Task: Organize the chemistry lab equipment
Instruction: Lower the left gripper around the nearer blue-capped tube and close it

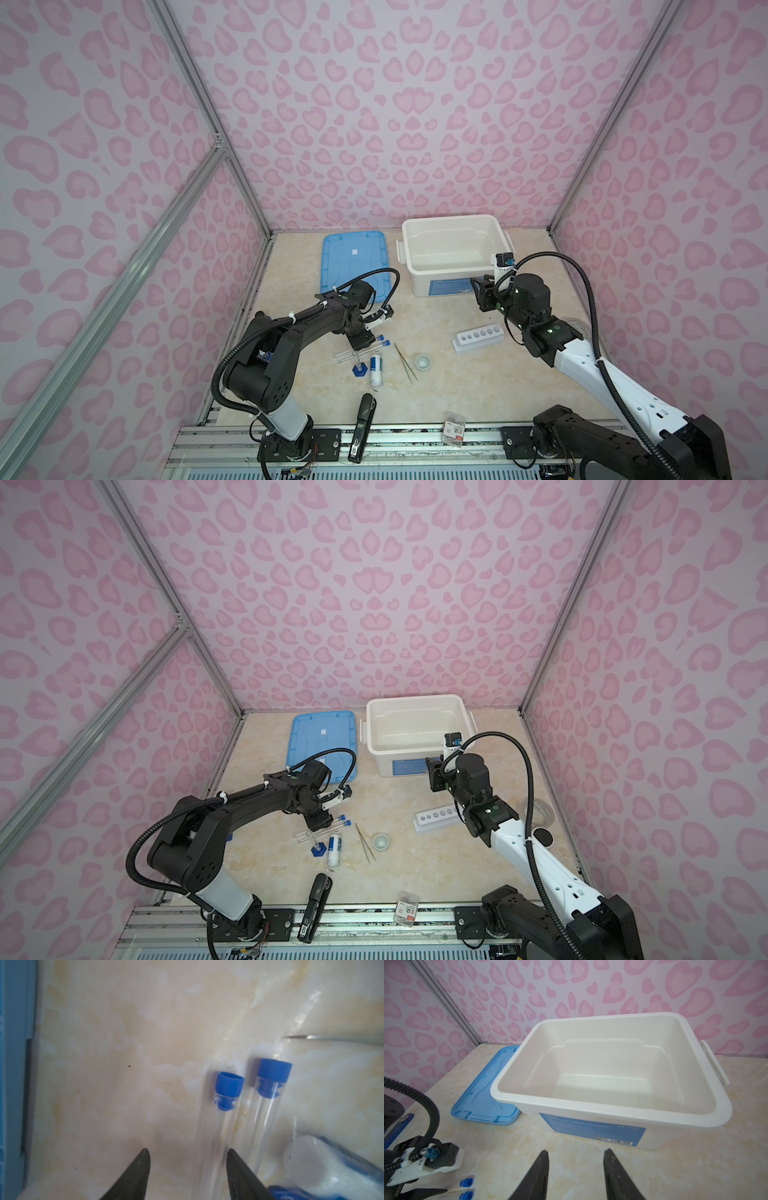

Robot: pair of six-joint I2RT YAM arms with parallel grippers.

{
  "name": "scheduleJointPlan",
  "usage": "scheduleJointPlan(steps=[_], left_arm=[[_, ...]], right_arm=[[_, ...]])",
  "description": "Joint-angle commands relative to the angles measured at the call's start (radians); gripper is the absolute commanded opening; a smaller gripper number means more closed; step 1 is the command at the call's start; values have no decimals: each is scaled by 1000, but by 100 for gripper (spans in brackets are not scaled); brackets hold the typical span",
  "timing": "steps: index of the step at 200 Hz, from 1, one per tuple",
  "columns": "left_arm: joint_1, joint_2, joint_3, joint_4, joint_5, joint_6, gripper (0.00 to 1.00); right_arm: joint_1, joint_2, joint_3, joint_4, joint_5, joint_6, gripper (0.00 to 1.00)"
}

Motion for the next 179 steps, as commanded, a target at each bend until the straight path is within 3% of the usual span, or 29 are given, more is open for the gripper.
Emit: scheduleJointPlan(steps=[1,67,108,179], left_arm=[[1,11,6,16,-10,3,59],[1,42,22,-5,3,0,48],[1,53,34,-12,14,0,29],[2,64,58,-14,32,-4,19]], right_arm=[[-2,2,-16,25,1,7,43],[-11,0,-32,36,-1,18,43],[-20,0,-37,40,-4,22,42],[-23,12,-46,61,-8,34,42]])
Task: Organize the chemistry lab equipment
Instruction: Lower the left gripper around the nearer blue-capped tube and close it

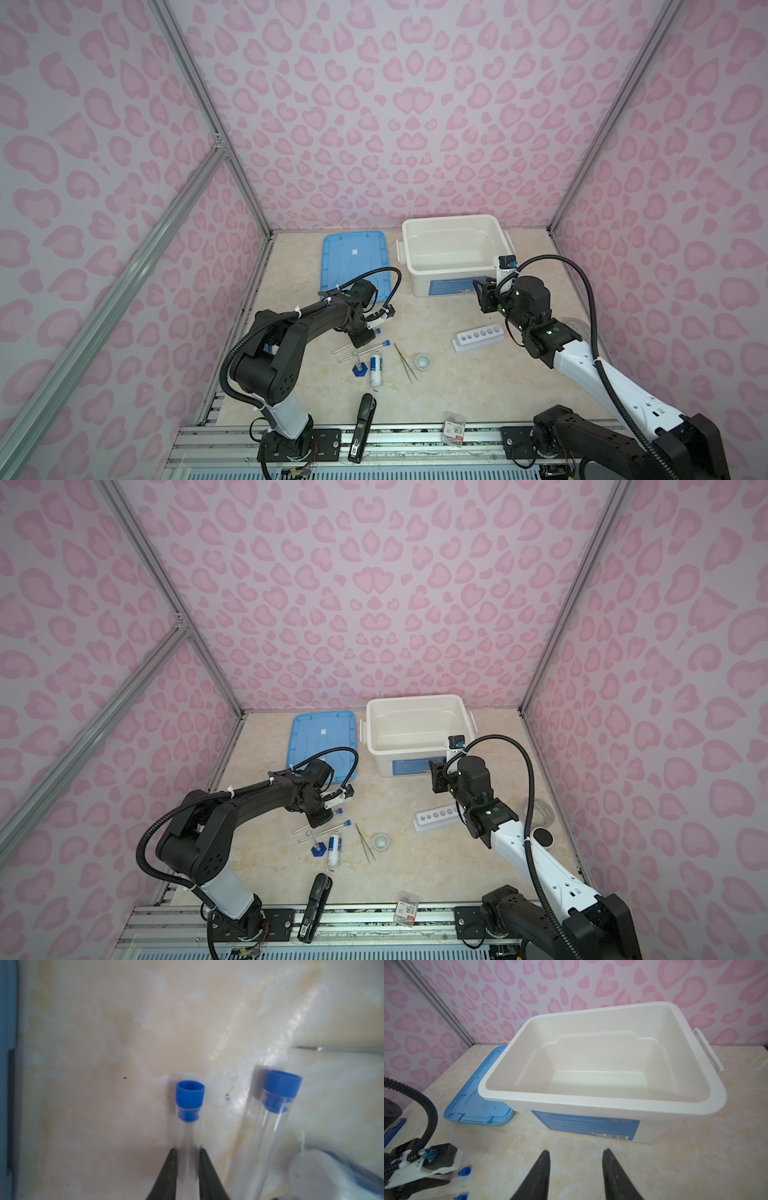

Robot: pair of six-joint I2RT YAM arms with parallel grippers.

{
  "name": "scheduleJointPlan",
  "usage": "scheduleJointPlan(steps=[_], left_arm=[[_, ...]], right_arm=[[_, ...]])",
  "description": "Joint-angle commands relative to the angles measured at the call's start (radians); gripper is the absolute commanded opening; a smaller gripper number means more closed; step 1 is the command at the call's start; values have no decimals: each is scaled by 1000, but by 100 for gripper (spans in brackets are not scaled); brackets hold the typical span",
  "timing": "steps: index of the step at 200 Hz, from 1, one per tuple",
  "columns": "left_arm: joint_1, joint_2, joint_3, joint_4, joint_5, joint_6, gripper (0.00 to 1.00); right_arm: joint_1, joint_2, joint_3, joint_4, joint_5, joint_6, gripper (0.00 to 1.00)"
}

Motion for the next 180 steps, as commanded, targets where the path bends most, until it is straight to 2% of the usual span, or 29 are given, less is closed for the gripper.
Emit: scheduleJointPlan(steps=[1,21,55,73,132,180], left_arm=[[1,13,24,-8,19,-3,19],[0,23,48,-21,48,-16,18],[0,16,43,-20,53,-18,31],[0,10,28,-18,38,-17,33],[0,-19,-7,-31,-10,-30,35],[3,-54,-69,-16,-43,-61,34]], right_arm=[[-1,7,-8,30,-8,12,42],[-1,11,-7,35,-10,13,42],[-2,18,-7,40,-13,16,42],[-1,20,-6,41,-16,18,42],[-6,20,0,35,-18,7,42],[-14,67,2,84,-72,18,42]])
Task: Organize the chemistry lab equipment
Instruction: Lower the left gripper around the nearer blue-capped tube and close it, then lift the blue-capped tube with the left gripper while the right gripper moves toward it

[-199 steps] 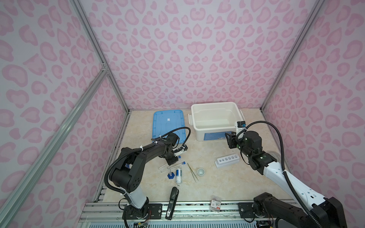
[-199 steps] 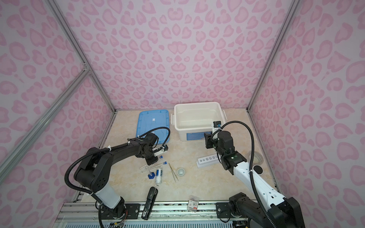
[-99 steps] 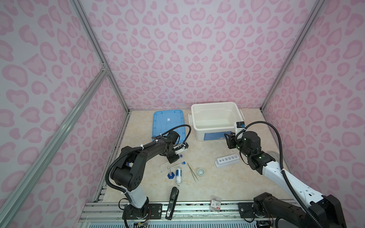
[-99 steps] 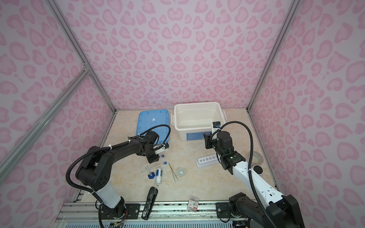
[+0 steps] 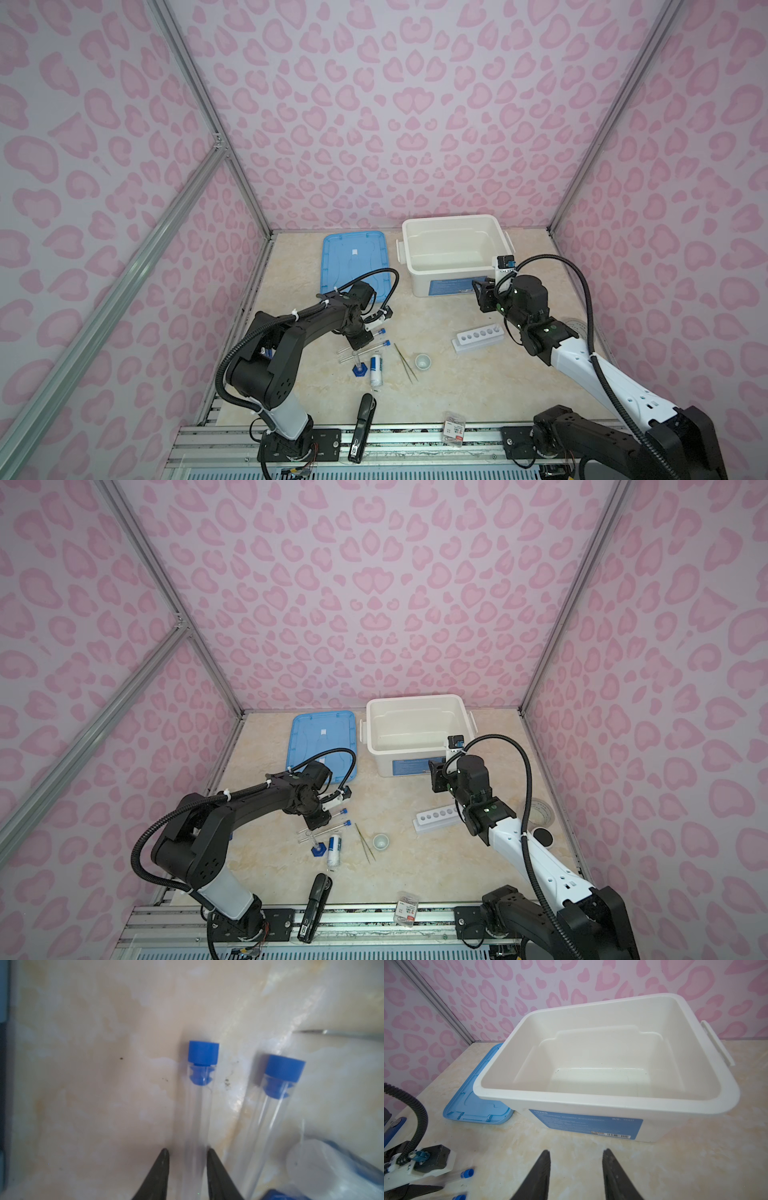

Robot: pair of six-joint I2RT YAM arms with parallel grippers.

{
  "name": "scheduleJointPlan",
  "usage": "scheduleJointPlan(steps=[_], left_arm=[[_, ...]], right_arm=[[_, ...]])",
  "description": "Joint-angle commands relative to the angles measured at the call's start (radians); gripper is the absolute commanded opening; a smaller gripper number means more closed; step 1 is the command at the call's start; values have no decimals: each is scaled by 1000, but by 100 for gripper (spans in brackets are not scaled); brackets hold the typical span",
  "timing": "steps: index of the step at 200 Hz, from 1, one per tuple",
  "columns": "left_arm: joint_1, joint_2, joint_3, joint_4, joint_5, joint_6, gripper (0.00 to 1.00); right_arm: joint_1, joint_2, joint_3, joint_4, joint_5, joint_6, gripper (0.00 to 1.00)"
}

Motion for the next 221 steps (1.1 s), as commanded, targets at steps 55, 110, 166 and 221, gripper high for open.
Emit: scheduleJointPlan(steps=[55,110,166,221], left_arm=[[6,11,-18,-11,-45,-18,32],[5,13,-23,-9,-42,-20,22],[5,2,-8,18,-17,-30,17],[8,-65,37,57,46,-55,15]], right_arm=[[0,34,0,66,-51,23,41],[0,23,1,55,-44,17,41],[1,5,1,35,-38,21,41],[2,-22,10,-4,-36,18,41]])
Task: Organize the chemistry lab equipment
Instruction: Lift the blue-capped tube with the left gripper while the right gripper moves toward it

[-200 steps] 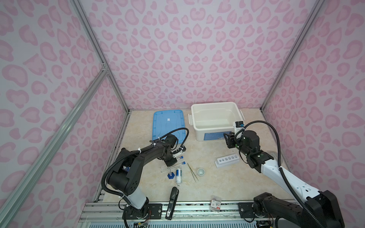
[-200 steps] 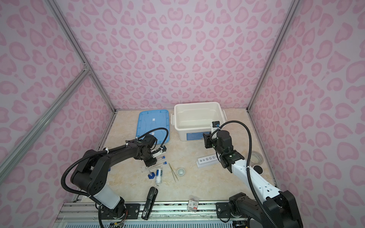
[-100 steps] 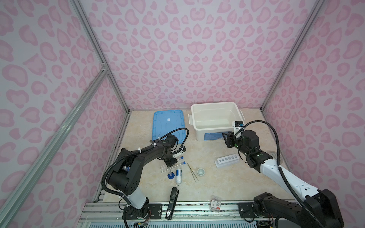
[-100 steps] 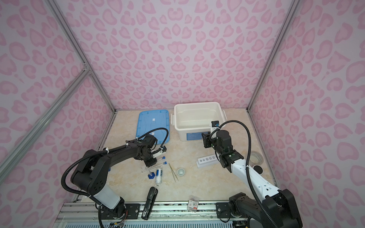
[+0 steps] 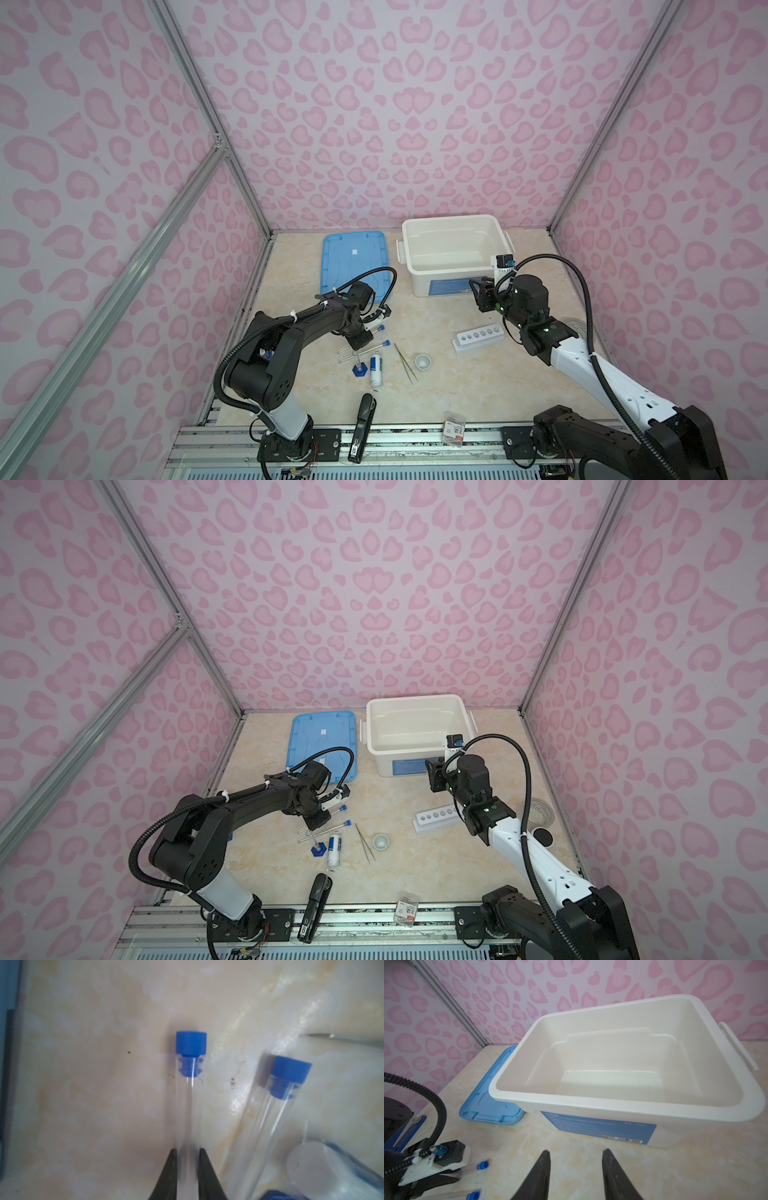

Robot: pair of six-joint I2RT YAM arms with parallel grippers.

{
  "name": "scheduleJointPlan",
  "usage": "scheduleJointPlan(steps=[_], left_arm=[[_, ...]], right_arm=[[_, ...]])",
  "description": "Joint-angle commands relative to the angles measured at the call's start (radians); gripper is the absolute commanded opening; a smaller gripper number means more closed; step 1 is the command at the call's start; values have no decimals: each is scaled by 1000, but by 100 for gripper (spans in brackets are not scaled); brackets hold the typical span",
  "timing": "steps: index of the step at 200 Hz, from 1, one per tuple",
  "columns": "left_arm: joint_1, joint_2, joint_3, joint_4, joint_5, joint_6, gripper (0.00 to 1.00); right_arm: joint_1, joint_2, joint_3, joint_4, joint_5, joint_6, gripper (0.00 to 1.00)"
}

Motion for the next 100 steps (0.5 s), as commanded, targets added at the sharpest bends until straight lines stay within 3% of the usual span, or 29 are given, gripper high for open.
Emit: scheduleJointPlan(steps=[1,69,100], left_arm=[[1,-46,29,47,43,-19,15],[15,-140,144,76,209,-76,17],[24,-191,175,81,293,-77,17]], right_arm=[[2,-8,8,-16,6,0,41],[25,-31,62,-96,-16,-6,41],[37,-30,110,-146,-87,-19,41]])
